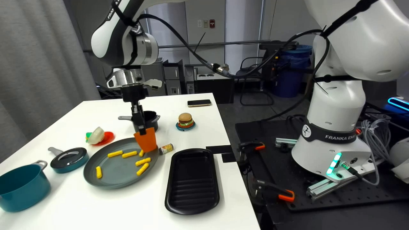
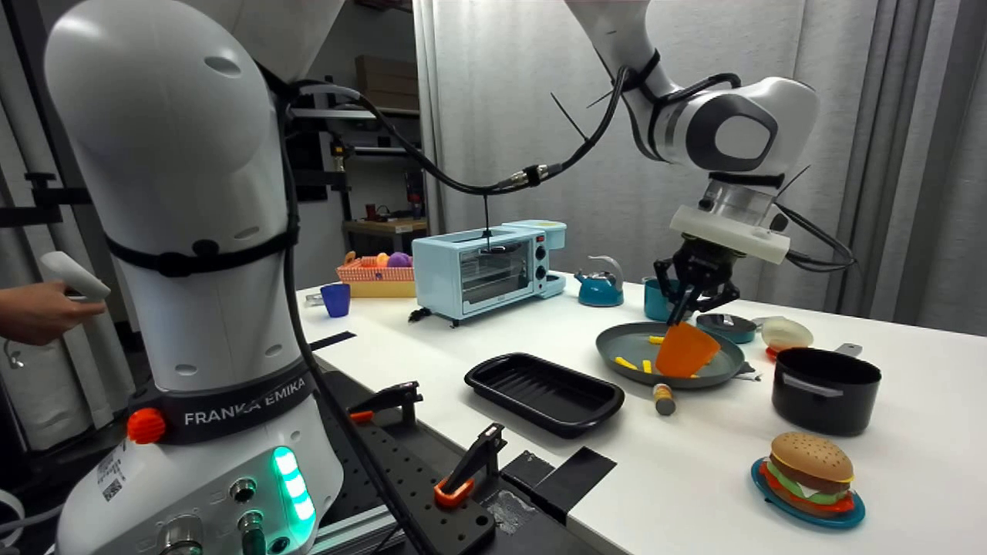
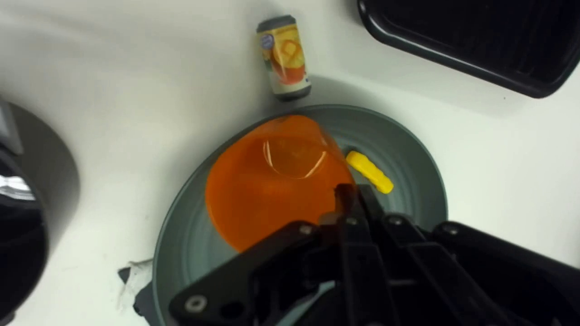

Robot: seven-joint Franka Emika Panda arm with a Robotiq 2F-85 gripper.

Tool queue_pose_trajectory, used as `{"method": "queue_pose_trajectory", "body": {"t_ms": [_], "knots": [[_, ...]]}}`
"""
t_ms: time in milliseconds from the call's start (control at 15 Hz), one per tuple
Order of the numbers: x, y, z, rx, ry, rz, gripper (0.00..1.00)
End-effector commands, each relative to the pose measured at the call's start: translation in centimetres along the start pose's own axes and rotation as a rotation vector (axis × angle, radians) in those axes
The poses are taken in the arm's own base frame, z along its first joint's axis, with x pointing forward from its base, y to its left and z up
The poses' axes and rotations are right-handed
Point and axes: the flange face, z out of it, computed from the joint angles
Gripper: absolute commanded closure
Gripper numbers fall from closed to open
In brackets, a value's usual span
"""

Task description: Pour the contents of the orange cup onto the plate

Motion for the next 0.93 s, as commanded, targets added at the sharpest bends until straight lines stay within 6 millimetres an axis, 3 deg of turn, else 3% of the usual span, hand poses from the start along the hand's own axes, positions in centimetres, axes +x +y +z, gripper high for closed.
{"method": "queue_pose_trajectory", "body": {"t_ms": [0,400,867], "knots": [[-0.39,-0.06,-1.26,-0.096,-0.065,0.000,0.99],[-0.33,-0.16,-1.59,-0.153,-0.106,-0.019,0.99],[0.48,-0.26,-1.65,-0.188,-0.025,-0.002,0.99]]}}
